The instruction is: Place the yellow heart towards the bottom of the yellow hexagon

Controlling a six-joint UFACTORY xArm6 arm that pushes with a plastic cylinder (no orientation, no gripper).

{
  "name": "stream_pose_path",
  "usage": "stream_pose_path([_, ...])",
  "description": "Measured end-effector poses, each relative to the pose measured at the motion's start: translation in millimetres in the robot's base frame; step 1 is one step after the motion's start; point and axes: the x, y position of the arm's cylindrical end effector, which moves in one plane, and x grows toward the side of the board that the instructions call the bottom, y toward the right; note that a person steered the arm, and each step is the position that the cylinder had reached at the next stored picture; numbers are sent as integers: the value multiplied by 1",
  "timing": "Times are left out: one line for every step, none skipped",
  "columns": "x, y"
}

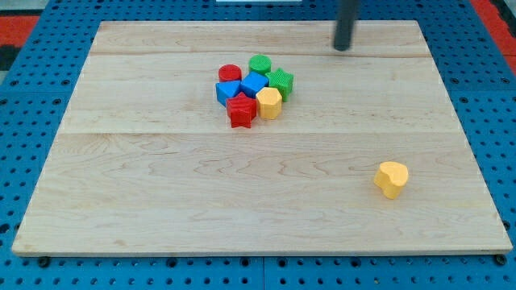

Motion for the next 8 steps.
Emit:
stream_pose_path([43,72])
stream_pose_path([96,98])
stream_pose_path([155,75])
stream_pose_path([214,51])
stream_pose_path([229,-7])
stream_pose_path([224,-52])
stream_pose_path([250,-27])
stream_pose_path([250,3])
